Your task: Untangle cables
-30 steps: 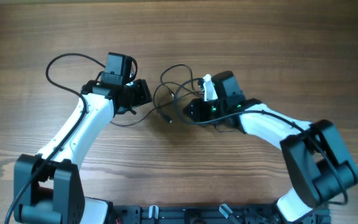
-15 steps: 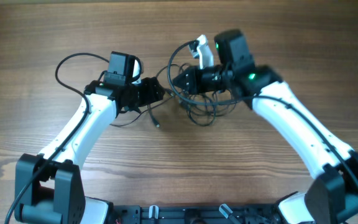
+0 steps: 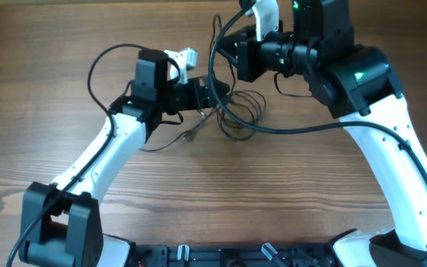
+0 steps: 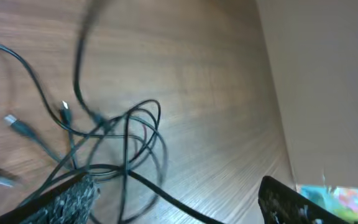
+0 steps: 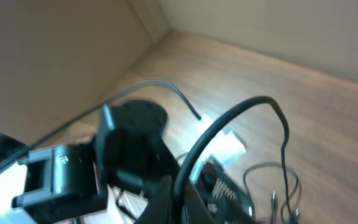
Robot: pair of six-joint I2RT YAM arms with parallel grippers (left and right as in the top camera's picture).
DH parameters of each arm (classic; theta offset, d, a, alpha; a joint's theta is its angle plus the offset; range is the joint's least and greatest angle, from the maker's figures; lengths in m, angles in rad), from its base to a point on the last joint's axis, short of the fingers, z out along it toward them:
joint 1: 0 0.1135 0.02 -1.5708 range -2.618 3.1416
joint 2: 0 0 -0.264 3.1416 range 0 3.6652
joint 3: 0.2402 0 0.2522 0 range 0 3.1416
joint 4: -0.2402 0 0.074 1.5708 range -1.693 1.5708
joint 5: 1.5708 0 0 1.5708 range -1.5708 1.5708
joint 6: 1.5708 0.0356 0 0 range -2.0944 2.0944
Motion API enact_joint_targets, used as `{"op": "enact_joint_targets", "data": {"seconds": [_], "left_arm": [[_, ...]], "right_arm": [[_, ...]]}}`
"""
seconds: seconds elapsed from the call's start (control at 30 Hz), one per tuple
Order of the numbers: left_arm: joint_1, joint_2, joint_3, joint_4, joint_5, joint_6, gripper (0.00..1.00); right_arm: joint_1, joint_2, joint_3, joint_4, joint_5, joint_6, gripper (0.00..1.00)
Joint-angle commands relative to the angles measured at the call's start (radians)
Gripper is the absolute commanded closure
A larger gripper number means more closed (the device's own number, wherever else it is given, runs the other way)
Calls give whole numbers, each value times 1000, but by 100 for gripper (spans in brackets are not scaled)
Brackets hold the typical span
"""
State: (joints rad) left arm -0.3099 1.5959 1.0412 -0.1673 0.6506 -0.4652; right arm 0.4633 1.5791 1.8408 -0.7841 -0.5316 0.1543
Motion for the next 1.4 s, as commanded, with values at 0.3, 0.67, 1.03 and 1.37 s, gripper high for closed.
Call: {"op": "enact_joint_targets", "data": {"seconds": [0.3,0.67,1.03,1.37], "left_arm": [[-159,159,5,-199,-417,16,36],[-64,126,5,-362,-633,16,70],[53,-45,5,-418,-502,16,41],[119,-46,5,-439,-504,16,40]], "right_arm": [[-72,-227,26,317,417,2,96],[-641,-167,22,-184,611,-24,96],[-765,156,10,-485,164,-109,0],[-511,156,-92,-571,104,-257,1]]}}
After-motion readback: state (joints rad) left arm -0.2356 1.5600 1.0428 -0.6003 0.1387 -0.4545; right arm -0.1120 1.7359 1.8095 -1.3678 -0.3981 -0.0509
